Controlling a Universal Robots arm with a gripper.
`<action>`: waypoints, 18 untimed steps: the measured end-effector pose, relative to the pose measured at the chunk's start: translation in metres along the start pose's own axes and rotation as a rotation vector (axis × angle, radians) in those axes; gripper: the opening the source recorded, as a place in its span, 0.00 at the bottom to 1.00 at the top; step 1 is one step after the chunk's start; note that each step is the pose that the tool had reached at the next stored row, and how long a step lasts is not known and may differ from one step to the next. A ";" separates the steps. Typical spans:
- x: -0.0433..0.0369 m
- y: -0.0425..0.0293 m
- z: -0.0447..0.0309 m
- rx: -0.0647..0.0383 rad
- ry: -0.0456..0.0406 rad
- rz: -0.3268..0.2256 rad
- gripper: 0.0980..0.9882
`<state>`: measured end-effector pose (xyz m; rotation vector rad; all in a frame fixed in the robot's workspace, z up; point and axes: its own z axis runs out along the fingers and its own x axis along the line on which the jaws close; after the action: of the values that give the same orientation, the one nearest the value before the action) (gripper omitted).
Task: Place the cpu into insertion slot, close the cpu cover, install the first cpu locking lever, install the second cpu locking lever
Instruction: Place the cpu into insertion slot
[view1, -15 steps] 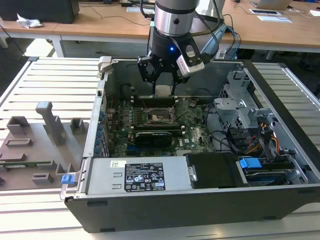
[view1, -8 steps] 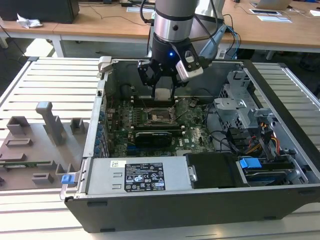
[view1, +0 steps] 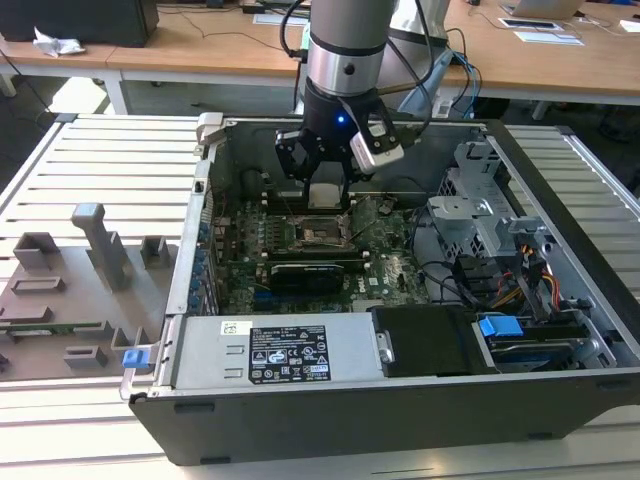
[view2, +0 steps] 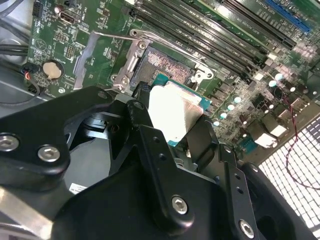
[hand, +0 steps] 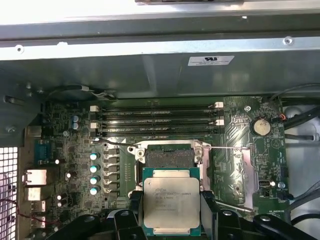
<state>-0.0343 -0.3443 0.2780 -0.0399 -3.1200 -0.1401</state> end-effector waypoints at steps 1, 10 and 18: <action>0.0000 -0.0001 0.0008 0.000 0.0000 0.000 0.50; -0.0001 -0.0004 0.0038 0.000 0.0000 0.000 0.50; -0.0001 -0.0004 0.0042 0.000 -0.0055 0.061 0.50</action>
<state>-0.0343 -0.3443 0.2738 -0.1360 -3.1202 -0.1386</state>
